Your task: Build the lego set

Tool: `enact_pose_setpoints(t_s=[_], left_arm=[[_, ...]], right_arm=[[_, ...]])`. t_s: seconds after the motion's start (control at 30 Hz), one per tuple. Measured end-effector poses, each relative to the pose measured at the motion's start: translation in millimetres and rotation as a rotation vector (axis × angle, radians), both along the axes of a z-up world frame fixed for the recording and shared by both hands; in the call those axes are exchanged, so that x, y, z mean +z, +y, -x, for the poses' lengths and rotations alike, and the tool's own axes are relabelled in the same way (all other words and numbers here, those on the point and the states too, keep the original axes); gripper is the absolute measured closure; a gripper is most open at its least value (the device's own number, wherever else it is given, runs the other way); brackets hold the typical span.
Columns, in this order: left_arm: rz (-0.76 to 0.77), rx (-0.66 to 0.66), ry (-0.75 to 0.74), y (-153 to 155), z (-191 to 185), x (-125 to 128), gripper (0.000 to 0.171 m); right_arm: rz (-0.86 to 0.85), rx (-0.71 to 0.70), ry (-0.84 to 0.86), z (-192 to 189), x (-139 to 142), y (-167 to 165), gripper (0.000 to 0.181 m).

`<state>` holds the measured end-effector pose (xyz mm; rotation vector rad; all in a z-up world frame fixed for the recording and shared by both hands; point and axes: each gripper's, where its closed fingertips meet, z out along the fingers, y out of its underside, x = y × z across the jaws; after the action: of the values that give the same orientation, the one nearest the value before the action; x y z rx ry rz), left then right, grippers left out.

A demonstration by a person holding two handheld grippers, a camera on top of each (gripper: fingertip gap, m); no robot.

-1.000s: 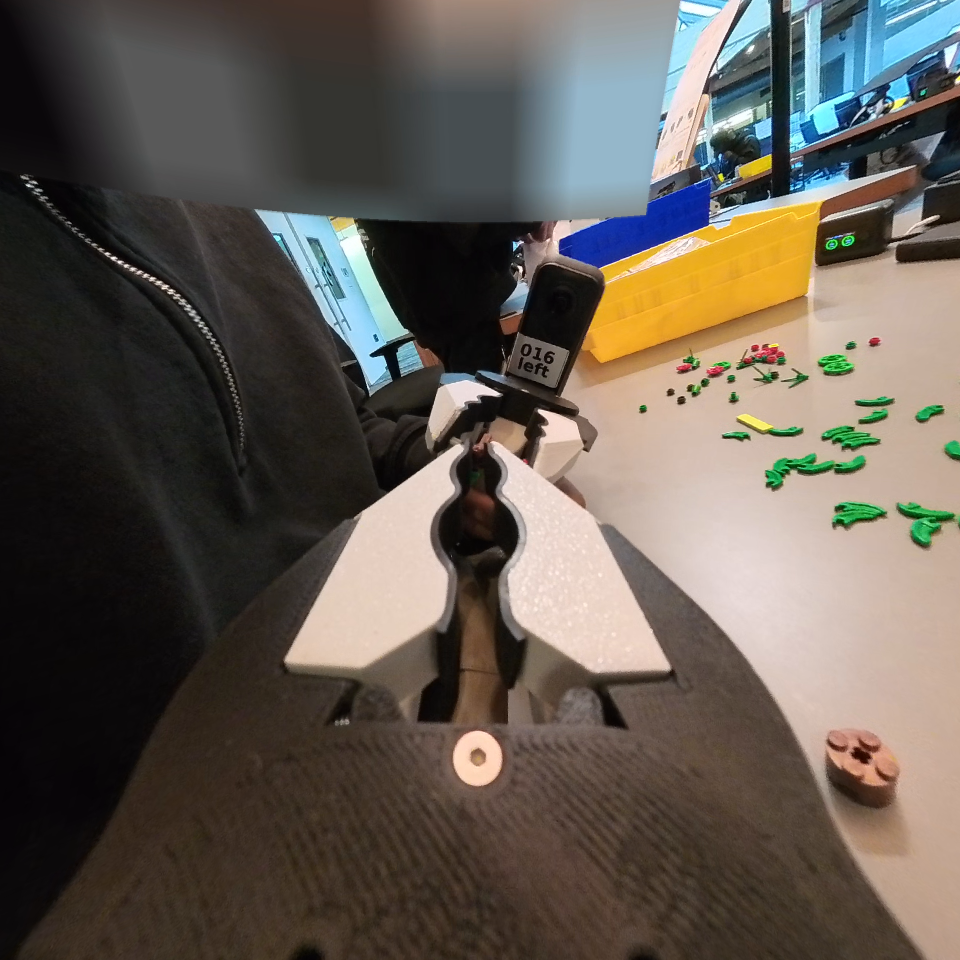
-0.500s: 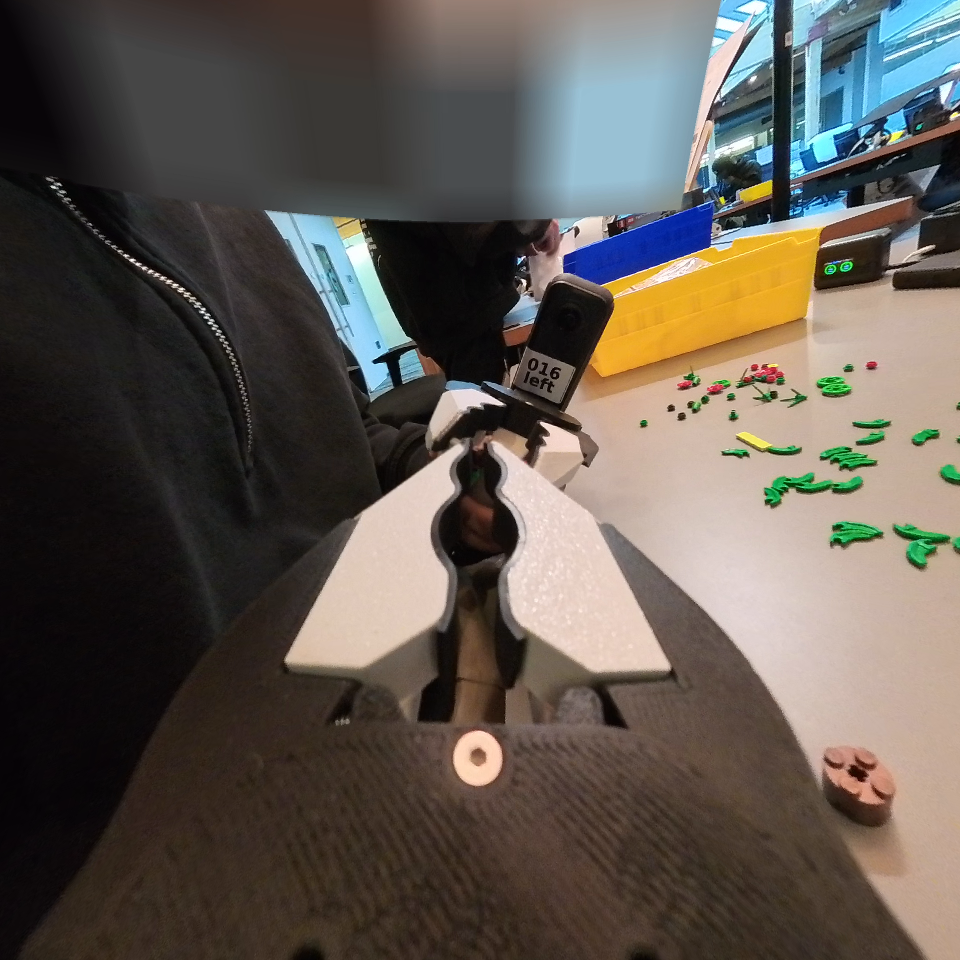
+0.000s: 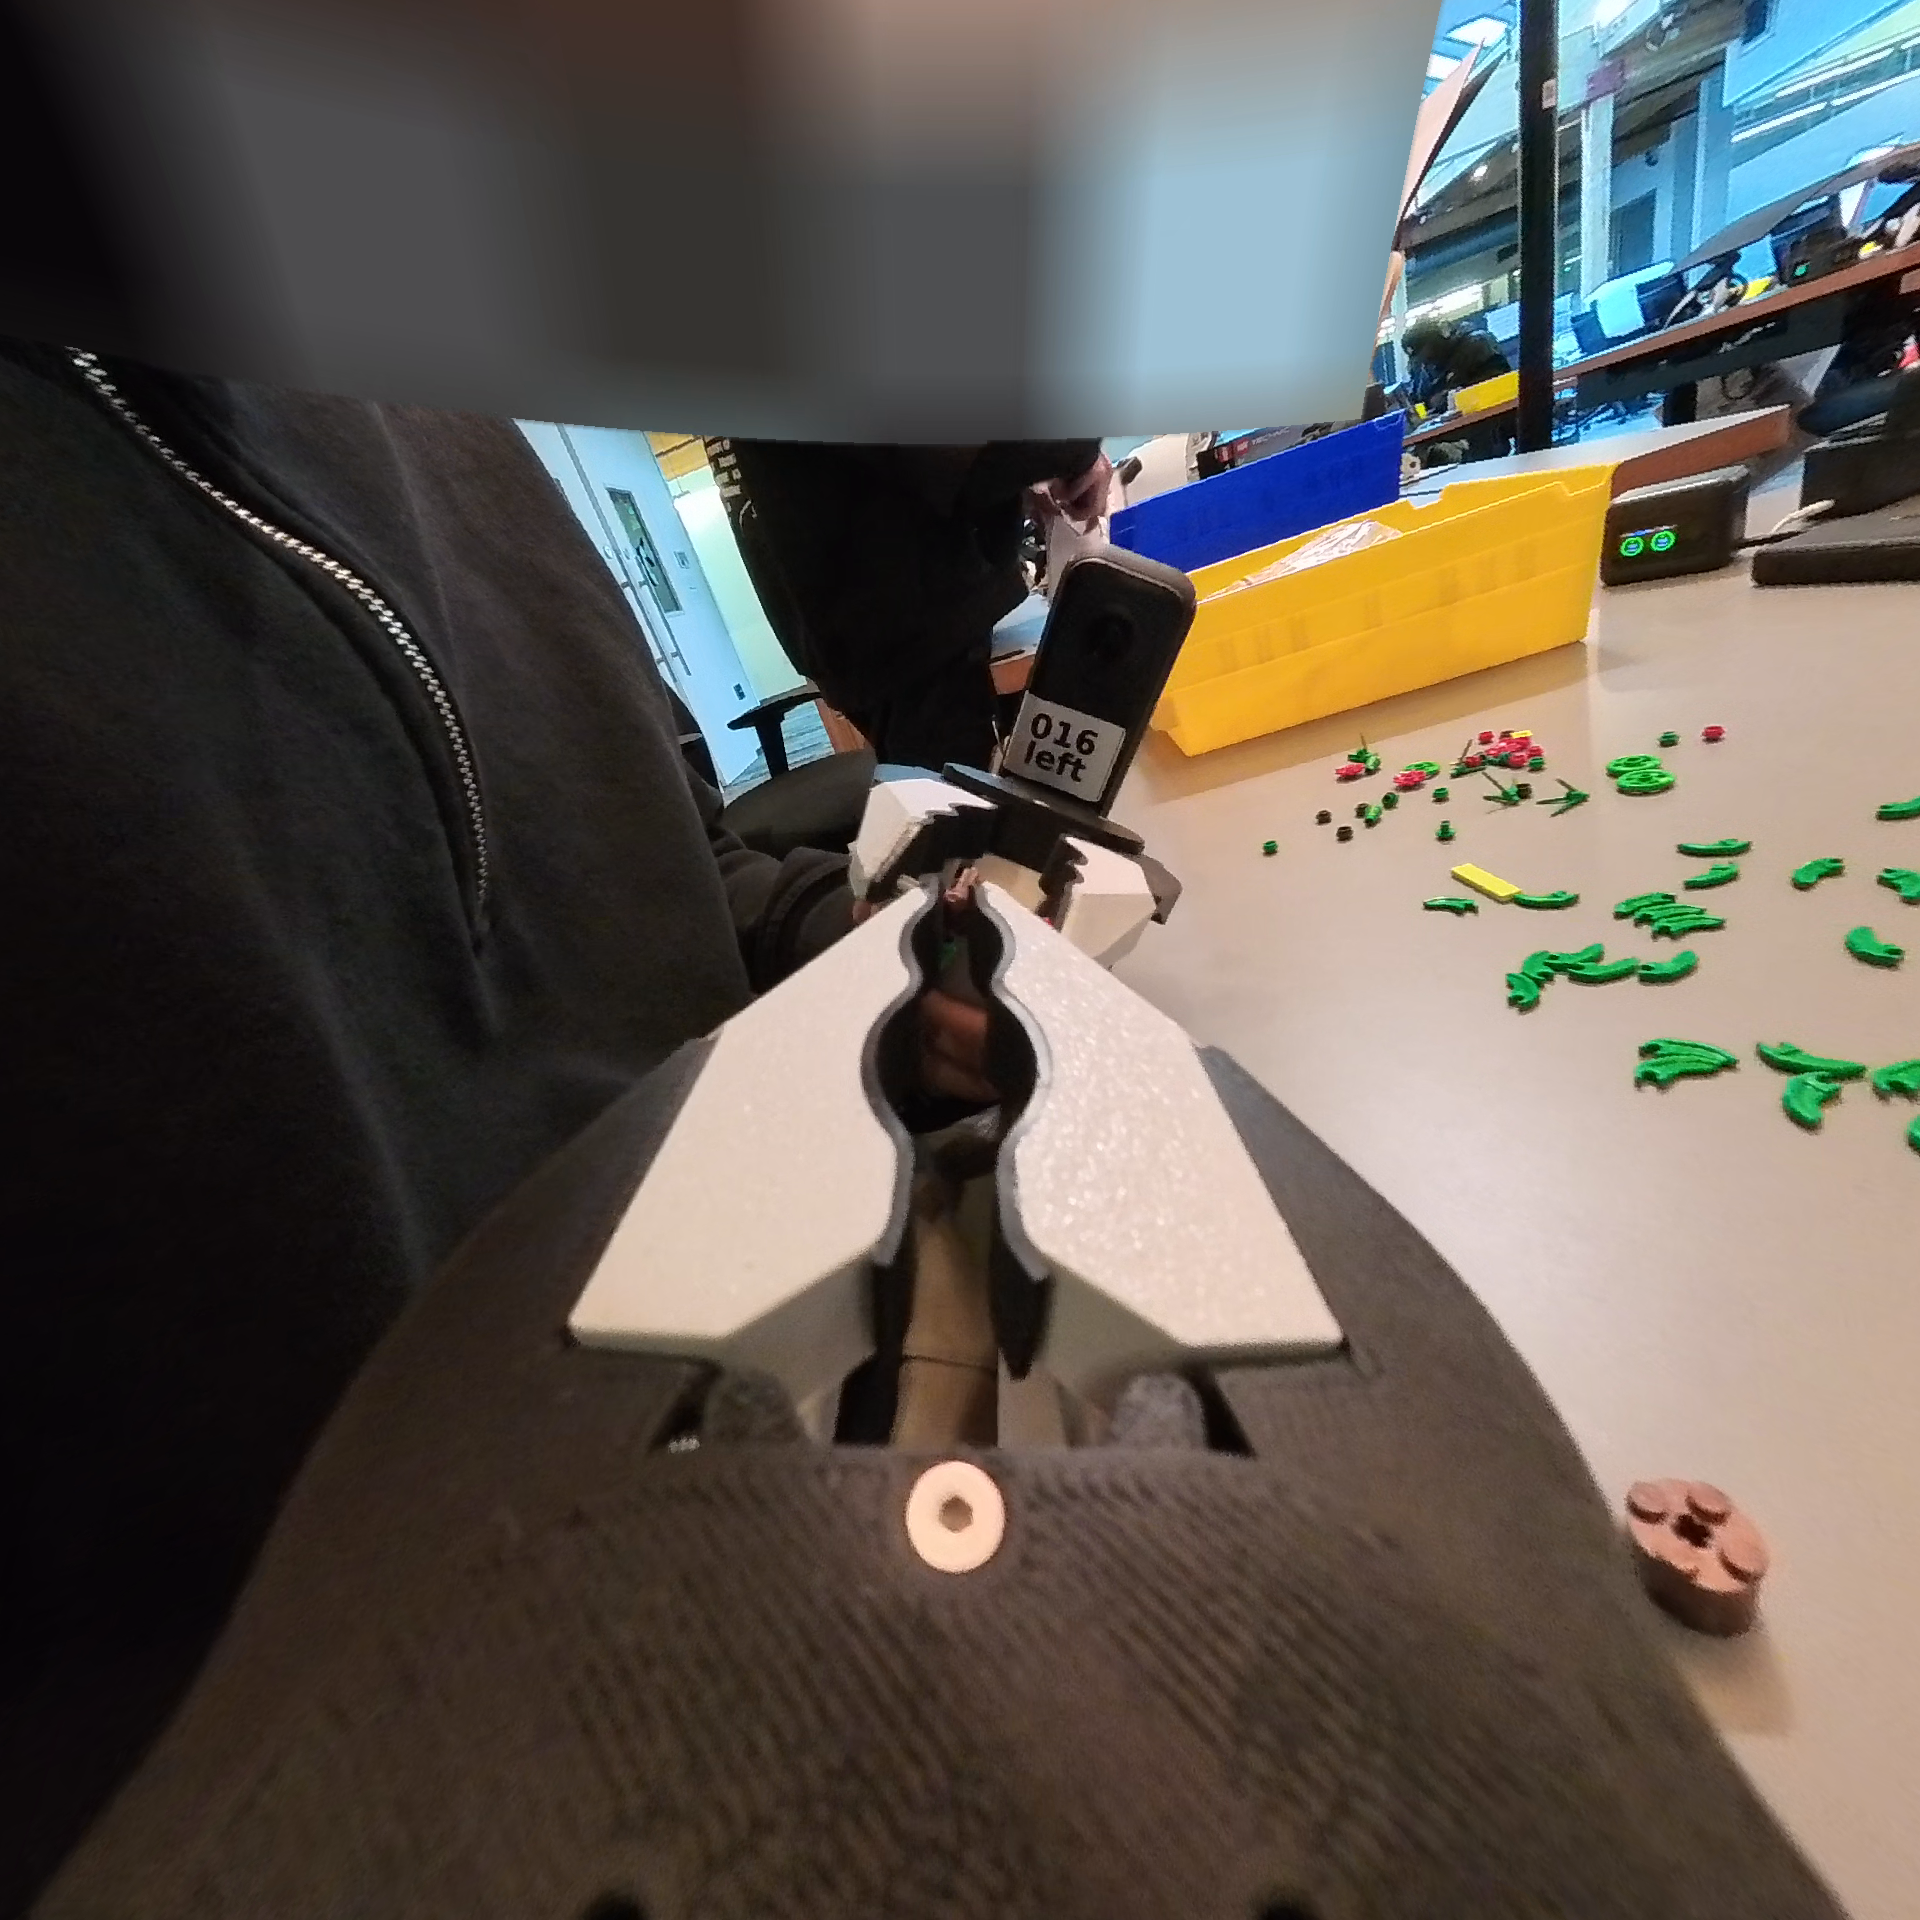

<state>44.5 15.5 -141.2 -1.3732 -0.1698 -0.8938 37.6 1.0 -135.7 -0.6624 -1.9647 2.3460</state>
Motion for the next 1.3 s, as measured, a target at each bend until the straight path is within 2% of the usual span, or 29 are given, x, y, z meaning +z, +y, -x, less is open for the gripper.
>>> enact_pose_setpoints(t_s=[0.23,0.33,0.57,0.8,1.0,1.07,1.13,1.17,1.3], left_arm=[[0.018,0.027,0.013,2,4,-2,0.141],[0.017,0.066,0.023,0,13,0,0.141],[0.024,0.237,0.062,-15,53,4,0.141],[0.025,0.427,0.108,-39,91,13,0.141],[0.025,0.656,0.180,-86,137,25,0.140],[0.035,0.768,0.217,-109,155,27,0.140],[0.071,0.901,0.254,-135,176,24,0.140],[0.081,0.954,0.257,-148,184,23,0.140],[0.120,1.142,0.269,-197,210,21,0.140]], right_arm=[[0.000,-0.010,-0.013,3,-1,1,0.180],[0.012,-0.026,-0.024,7,2,5,0.172],[-0.005,-0.089,-0.053,21,0,15,0.164],[-0.111,-0.157,-0.128,39,-21,8,0.161],[-0.225,-0.230,-0.127,69,-26,-11,0.159],[-0.251,-0.338,-0.100,97,-23,-18,0.149],[-0.260,-0.457,-0.105,127,-22,-25,0.149],[-0.257,-0.471,-0.117,137,-22,-33,0.149],[-0.290,-0.342,-0.198,153,-37,-84,0.141]])
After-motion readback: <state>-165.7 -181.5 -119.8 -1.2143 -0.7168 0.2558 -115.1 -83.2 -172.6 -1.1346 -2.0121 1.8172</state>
